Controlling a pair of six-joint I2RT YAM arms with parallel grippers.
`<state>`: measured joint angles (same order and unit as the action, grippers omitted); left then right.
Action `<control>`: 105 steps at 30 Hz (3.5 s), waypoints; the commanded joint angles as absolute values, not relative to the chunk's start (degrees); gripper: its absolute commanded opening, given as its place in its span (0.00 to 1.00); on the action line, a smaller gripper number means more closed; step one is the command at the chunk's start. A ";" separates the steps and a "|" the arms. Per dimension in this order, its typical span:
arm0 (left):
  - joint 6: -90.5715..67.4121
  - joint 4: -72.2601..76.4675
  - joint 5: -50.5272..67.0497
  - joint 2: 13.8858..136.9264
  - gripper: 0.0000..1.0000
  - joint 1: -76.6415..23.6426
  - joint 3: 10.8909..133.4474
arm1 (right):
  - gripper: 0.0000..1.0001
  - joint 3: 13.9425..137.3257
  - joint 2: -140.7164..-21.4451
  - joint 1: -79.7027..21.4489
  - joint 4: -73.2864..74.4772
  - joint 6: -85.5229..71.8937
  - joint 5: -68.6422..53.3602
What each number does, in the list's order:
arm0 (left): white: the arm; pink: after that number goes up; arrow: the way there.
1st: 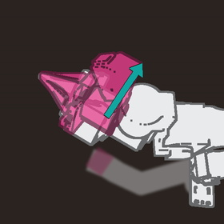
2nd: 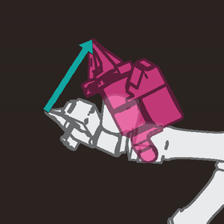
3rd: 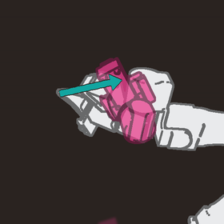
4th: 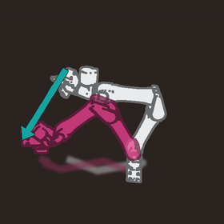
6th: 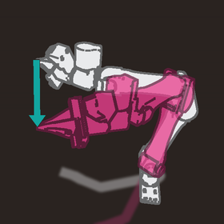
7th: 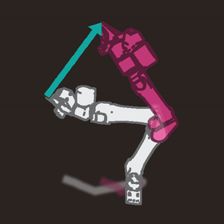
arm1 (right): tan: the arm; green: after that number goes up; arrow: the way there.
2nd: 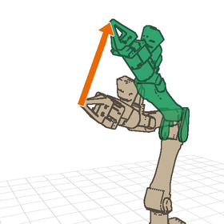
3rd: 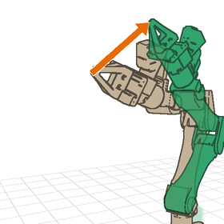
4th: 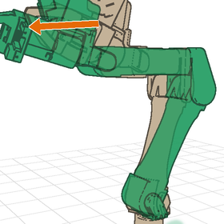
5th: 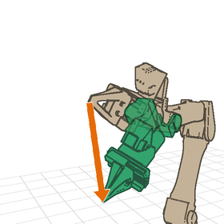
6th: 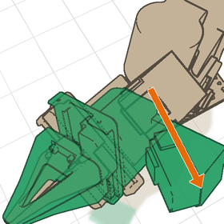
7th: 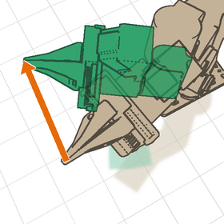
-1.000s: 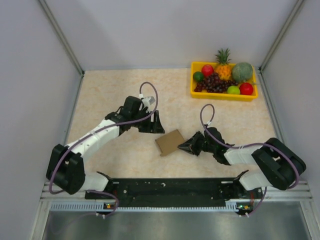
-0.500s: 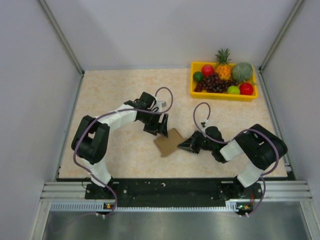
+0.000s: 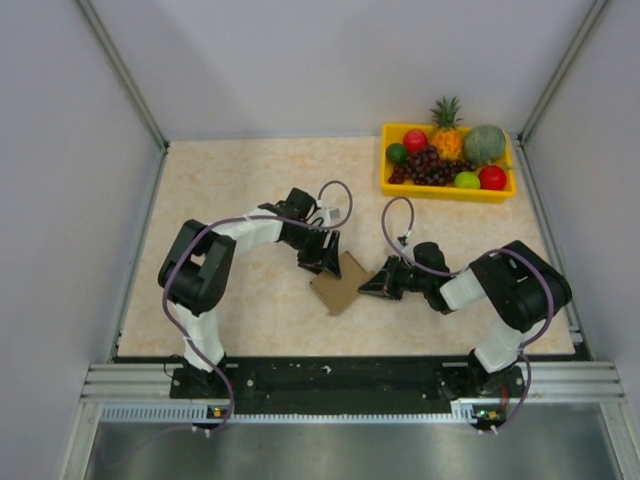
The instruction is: Fold the paper box
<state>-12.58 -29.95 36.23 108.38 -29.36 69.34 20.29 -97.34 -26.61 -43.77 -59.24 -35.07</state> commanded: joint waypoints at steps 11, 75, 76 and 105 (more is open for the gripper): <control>-20.65 -15.91 53.35 106.26 0.45 -29.53 61.79 | 0.00 20.83 -96.60 -25.58 -36.39 -49.04 -31.55; -28.92 -11.17 54.82 75.35 0.82 -28.92 52.17 | 0.29 37.26 -53.35 -26.19 -0.27 -83.86 -24.26; -23.00 -18.65 48.75 74.37 0.84 -29.18 57.69 | 0.29 37.27 -53.09 -26.02 -0.18 -83.50 -24.34; 46.22 -6.44 7.30 51.94 0.97 -65.90 45.44 | 0.29 38.41 -56.60 -23.91 12.83 -82.01 -28.13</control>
<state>34.09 -9.21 11.81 48.18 -60.88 42.76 35.38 -56.69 -24.47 11.66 -82.08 -27.59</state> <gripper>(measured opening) 0.977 0.318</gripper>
